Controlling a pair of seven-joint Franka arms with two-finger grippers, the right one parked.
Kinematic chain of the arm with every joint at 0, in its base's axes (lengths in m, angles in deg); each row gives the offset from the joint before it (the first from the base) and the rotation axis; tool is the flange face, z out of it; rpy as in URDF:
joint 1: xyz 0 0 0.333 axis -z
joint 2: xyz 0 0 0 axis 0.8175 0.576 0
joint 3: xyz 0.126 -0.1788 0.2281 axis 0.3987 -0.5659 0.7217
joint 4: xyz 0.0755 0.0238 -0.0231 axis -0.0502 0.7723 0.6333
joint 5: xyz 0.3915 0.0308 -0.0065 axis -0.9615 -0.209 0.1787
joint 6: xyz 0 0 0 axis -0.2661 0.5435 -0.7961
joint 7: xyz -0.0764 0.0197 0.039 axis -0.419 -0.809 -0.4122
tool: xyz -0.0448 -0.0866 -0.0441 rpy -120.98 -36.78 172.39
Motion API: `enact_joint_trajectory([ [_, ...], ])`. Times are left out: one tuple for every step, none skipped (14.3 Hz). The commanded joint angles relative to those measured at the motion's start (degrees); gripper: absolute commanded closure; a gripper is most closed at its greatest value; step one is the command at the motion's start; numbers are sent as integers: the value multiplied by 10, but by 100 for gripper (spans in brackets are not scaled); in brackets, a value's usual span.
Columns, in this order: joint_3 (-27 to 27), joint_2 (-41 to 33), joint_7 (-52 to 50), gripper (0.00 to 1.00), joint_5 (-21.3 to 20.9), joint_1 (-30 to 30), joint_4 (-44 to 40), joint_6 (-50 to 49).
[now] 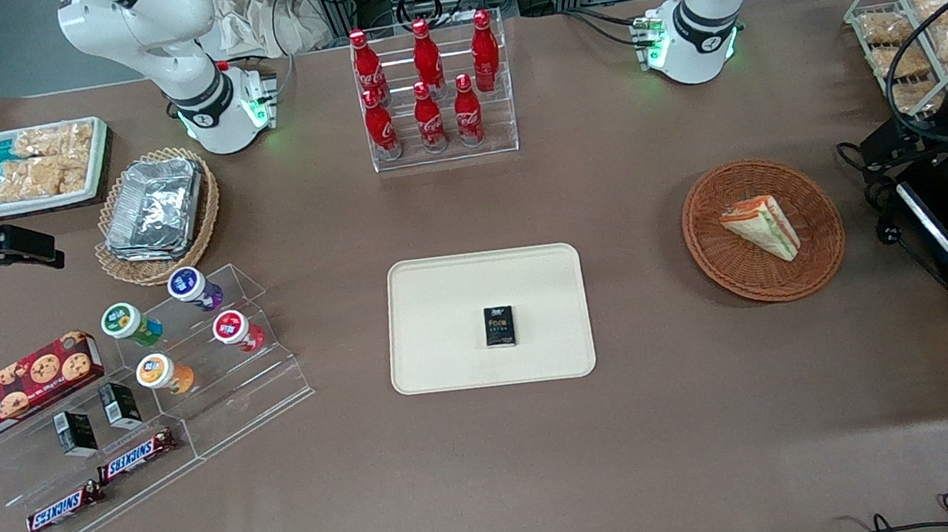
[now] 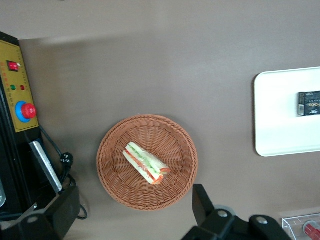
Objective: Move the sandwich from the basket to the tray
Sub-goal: 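Move the left gripper over the sandwich in the wicker basket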
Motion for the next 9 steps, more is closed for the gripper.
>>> enact_joint_trajectory([
  [3, 7, -11, 0, -13, -2, -7, -4],
  [3, 7, -29, 0, -15, -3, -10, -7],
  [5, 7, -53, 0, -13, -3, -11, -14],
  [5, 7, -104, 0, -15, -3, -5, -20],
  [5, 3, -195, 0, -14, -3, 7, -22],
  [4, 0, -281, 0, -16, -1, 32, -22],
  [3, -9, -369, 0, -17, 0, 68, -15],
  [3, -28, -400, 0, -21, 0, 113, 18],
  [3, -57, -408, 0, -24, 0, 173, 74],
])
